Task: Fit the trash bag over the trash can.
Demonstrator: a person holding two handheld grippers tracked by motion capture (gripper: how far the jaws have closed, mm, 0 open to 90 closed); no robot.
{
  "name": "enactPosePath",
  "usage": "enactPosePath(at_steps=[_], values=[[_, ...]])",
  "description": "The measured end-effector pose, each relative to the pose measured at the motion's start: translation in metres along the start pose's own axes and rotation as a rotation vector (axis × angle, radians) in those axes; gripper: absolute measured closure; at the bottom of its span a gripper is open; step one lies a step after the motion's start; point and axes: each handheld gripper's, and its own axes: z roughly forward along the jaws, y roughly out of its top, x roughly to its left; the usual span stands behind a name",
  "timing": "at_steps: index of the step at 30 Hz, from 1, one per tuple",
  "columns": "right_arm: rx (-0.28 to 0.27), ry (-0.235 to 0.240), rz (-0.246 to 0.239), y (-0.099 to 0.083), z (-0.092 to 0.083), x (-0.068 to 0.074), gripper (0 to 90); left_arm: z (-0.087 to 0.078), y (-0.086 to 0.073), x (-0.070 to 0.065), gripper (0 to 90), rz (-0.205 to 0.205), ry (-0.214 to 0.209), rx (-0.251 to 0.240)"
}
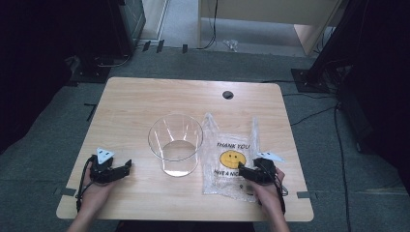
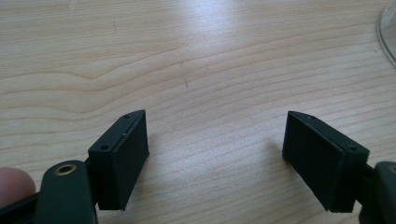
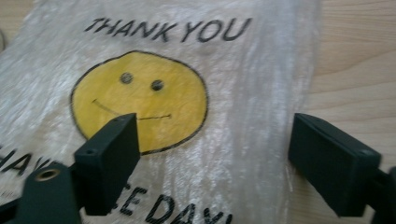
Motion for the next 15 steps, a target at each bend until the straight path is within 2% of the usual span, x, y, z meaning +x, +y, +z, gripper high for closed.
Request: enactPosePath(at_steps=[3,7,9,10,11,13,15], values=[[-0.016,0.012,0.018,-0.001,0.004,0.012,14.1,0.000,0.000,0.000,21.8,0.001,-0.001,0.000],[-0.006,0.065,-0.050,-0.001,0.009,0.035,14.2,0.000,0.000,0.000,21.8,0.001,-0.001,0.000],[-0.007,0.073,-0.081,-0.002,0.011,0.045,17.0,0.000,0.000,0.000,21.9,0.001,-0.001,0.000],[-0.015,0.076,-0.101,-0.003,0.012,0.049,21.1,0.000,0.000,0.000,21.8,0.002,-0.001,0.000],[-0.026,0.060,-0.121,-0.005,0.013,0.054,27.9,0.000,0.000,0.000,21.8,0.002,-0.001,0.000],[-0.054,0.000,-0.161,-0.008,0.013,0.060,43.2,0.000,0.000,0.000,21.8,0.002,-0.001,0.000],[-0.072,-0.024,-0.169,-0.010,0.013,0.060,55.3,0.000,0.000,0.000,21.8,0.002,-0.001,0.000]])
